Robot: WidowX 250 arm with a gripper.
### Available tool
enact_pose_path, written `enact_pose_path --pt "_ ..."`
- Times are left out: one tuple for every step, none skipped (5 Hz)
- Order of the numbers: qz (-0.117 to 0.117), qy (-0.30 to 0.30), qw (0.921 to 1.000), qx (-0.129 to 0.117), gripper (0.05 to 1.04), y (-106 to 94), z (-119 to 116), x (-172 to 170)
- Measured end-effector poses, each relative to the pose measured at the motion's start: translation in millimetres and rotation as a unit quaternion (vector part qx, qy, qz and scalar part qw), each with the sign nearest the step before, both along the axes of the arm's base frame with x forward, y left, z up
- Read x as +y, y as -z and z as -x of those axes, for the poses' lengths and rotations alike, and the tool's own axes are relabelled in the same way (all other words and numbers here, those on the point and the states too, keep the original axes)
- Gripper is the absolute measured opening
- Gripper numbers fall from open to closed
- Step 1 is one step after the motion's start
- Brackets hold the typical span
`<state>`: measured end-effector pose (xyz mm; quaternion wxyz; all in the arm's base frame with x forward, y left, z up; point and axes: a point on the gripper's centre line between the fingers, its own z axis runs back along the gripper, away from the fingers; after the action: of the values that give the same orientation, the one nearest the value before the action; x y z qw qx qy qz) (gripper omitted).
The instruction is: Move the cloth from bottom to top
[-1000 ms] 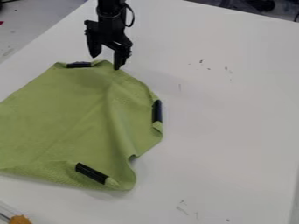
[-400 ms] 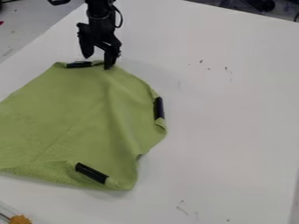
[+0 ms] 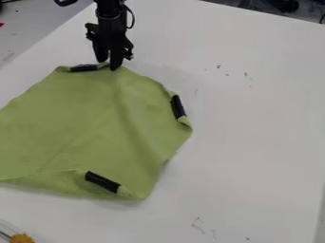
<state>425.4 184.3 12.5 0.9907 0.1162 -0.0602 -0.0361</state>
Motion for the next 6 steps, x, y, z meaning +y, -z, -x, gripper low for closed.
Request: enact_pose_path --pt "0.0 -0.003 1.0 -0.009 0.176 -0.5 -9.8 2.0" --pt "0.003 -0.007 0.9994 -0.033 0.068 0.1 -24.4 4.2" --pt "0.01 -0.015 0.9992 -0.037 0.071 -0.4 -29.1 3.2" --pt "0.015 -0.022 0.9995 -0.017 0.21 2.6 -22.8 -2.4" --pt "0.021 -0.027 0.9994 0.008 0.444 -6.2 -18.6 -3.8" --pt "0.011 -0.001 0.9999 -0.005 0.735 -27.8 -29.0 1.7"
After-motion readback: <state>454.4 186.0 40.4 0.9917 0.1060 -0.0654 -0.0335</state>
